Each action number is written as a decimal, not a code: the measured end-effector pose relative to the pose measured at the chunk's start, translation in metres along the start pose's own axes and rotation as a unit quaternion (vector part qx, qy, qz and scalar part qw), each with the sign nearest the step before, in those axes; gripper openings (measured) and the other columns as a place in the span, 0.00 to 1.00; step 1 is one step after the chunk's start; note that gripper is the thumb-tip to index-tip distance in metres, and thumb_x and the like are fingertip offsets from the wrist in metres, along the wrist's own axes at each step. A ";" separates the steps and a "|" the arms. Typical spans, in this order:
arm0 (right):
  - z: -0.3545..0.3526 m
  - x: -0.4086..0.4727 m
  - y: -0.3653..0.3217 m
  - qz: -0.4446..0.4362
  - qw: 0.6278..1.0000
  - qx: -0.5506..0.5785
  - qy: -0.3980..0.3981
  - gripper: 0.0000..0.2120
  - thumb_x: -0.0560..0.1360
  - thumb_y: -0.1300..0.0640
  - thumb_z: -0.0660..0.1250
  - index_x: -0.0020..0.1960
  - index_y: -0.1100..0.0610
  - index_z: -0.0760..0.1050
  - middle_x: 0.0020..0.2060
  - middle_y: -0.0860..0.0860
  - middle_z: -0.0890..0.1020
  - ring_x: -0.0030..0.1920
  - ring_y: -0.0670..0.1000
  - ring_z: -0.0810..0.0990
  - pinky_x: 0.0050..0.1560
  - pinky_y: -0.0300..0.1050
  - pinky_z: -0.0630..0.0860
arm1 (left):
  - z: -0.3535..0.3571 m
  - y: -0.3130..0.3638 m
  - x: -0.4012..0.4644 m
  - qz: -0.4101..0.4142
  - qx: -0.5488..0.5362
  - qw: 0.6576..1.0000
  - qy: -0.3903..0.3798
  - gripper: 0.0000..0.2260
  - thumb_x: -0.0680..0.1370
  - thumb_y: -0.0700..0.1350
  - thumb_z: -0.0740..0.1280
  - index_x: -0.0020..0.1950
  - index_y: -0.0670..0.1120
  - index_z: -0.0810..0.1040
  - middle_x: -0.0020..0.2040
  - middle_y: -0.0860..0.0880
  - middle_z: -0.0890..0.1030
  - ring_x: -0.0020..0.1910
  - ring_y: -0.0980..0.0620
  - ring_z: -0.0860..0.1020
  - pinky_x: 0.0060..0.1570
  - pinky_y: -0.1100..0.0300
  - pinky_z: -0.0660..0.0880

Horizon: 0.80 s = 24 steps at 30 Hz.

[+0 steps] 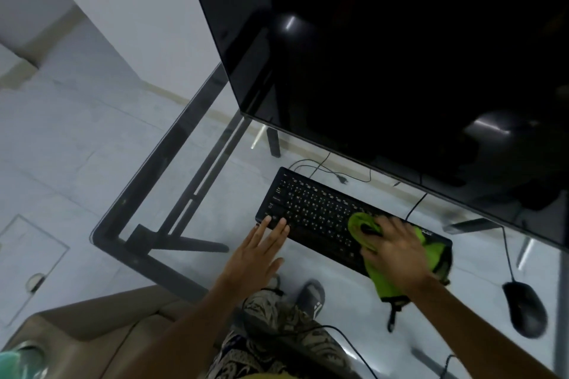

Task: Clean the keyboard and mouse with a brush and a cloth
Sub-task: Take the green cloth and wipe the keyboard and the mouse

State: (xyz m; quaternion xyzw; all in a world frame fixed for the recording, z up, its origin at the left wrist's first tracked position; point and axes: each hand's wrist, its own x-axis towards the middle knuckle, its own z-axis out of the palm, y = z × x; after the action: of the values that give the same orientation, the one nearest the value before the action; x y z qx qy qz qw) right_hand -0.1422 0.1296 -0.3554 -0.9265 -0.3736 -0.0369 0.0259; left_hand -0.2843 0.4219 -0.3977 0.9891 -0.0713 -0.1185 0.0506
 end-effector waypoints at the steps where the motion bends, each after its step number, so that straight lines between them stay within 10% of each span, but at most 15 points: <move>1: -0.004 -0.014 0.011 0.017 1.000 -0.004 0.003 0.15 0.69 0.46 0.65 0.52 0.48 0.84 0.48 0.57 0.80 0.47 0.59 0.74 0.46 0.53 0.75 | 0.001 0.001 0.000 -0.004 -0.007 1.000 -0.003 0.28 0.82 0.57 0.53 0.78 0.44 0.55 0.79 0.45 0.56 0.77 0.41 0.55 0.72 0.46 0.61; 10: 0.012 0.050 -0.089 -0.041 0.998 0.047 0.006 0.06 0.66 0.46 0.71 0.39 0.47 0.83 0.49 0.52 0.79 0.48 0.56 0.75 0.48 0.50 0.72 | 0.005 0.000 0.000 0.014 -0.011 0.999 0.028 0.28 0.82 0.57 0.52 0.77 0.42 0.58 0.78 0.44 0.57 0.77 0.41 0.55 0.71 0.49 0.60; 15: 0.002 0.004 -0.032 -0.111 0.993 0.046 -0.009 0.12 0.63 0.45 0.75 0.45 0.46 0.84 0.50 0.53 0.80 0.50 0.55 0.72 0.52 0.51 0.67 | 0.007 -0.006 0.001 0.031 -0.006 0.999 0.029 0.29 0.81 0.58 0.51 0.78 0.42 0.55 0.79 0.44 0.54 0.77 0.42 0.52 0.73 0.51 0.56; 24: -0.007 0.002 -0.006 0.244 0.965 0.086 0.033 0.13 0.67 0.50 0.74 0.50 0.53 0.83 0.43 0.56 0.80 0.40 0.58 0.79 0.43 0.50 0.79 | 0.003 -0.003 0.003 0.027 -0.006 1.000 0.014 0.30 0.81 0.57 0.51 0.78 0.42 0.54 0.79 0.43 0.53 0.78 0.41 0.49 0.75 0.51 0.51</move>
State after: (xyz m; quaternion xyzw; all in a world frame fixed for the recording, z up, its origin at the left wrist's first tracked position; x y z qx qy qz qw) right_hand -0.1452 0.1353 -0.3485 -0.9821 -0.1368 -0.0280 0.1267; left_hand -0.2821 0.4237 -0.4020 0.9880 -0.0964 -0.1037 0.0609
